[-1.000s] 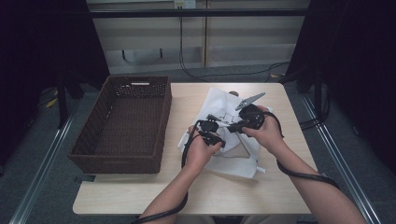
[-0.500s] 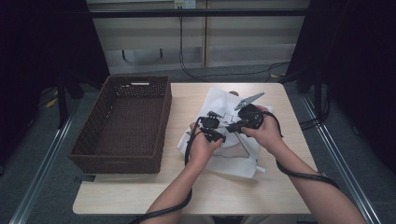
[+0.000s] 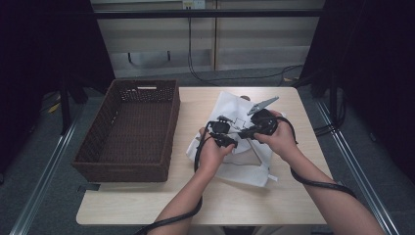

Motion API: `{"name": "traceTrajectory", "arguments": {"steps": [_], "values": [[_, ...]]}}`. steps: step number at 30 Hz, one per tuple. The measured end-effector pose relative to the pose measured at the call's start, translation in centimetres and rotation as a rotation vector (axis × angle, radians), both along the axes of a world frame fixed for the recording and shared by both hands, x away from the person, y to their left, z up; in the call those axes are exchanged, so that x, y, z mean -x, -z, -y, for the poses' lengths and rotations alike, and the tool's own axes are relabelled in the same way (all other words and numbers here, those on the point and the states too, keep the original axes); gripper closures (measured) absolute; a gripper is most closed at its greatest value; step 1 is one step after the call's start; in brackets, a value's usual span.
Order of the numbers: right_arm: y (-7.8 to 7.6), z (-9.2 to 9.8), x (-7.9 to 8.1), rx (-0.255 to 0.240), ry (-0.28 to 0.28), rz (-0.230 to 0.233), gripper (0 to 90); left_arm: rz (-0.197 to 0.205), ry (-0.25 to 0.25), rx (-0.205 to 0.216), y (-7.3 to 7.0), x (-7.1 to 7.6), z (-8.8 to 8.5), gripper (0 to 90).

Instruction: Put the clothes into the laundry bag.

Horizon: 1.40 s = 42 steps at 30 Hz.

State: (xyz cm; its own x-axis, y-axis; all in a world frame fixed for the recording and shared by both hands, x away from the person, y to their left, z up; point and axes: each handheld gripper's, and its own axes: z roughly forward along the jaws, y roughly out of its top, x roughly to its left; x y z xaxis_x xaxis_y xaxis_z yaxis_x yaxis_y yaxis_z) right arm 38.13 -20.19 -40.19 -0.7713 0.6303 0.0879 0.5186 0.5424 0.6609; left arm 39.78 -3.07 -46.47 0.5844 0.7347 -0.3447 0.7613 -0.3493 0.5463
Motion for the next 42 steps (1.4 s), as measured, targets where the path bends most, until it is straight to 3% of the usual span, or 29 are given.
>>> {"name": "traceTrajectory", "arguments": {"steps": [1, 3, 9, 10, 11, 13, 14, 17, 25, 26, 34, 36, 42], "values": [[0.0, 0.0, 0.0, 0.000, 0.002, -0.004, 88.2, -0.004, 0.014, -0.011, 0.0, 0.0, -0.2, 73.8], [0.0, 0.1, 0.0, -0.001, 0.008, -0.004, 88.2, -0.010, -0.010, 0.010, -0.1, 0.3, -0.2, 71.8], [0.0, 0.2, 0.0, 0.003, 0.018, -0.009, 88.1, -0.016, 0.028, -0.014, -0.6, 0.5, -1.1, 65.1], [0.0, 0.2, 0.0, 0.004, 0.017, -0.010, 88.1, -0.015, 0.009, -0.001, -0.7, 0.7, -1.0, 61.7], [0.0, 0.2, 0.0, 0.003, 0.018, -0.011, 88.1, -0.014, 0.038, -0.018, -0.8, 0.6, -1.3, 60.6], [0.1, 0.2, 0.0, 0.006, 0.018, -0.013, 88.1, -0.007, 0.039, -0.017, -1.0, 0.7, -1.5, 58.8], [0.0, 0.2, 0.0, 0.006, 0.017, -0.015, 88.1, -0.013, 0.016, 0.006, -1.1, 0.9, -1.4, 57.5], [0.1, 0.2, -0.1, 0.010, 0.013, -0.014, 88.1, -0.016, 0.069, -0.023, -1.4, 1.0, -1.8, 57.3], [0.1, 0.2, 0.0, 0.011, 0.015, -0.017, 88.1, -0.028, 0.065, -0.023, -1.4, 1.4, -1.9, 55.9], [0.1, 0.2, 0.0, 0.011, 0.015, -0.014, 88.1, -0.031, 0.085, -0.037, -1.4, 1.3, -2.1, 55.1], [0.2, 0.5, 0.0, 0.012, 0.021, -0.015, 88.0, -0.036, 0.088, -0.029, -1.7, 1.9, -2.5, 49.2], [0.3, 0.5, 0.0, 0.015, 0.020, -0.017, 88.0, -0.037, 0.112, -0.044, -1.9, 1.9, -2.6, 48.3], [0.4, 0.7, 0.0, 0.023, 0.023, -0.022, 87.9, -0.032, 0.108, -0.026, -2.4, 2.2, -2.8, 44.2]]}}
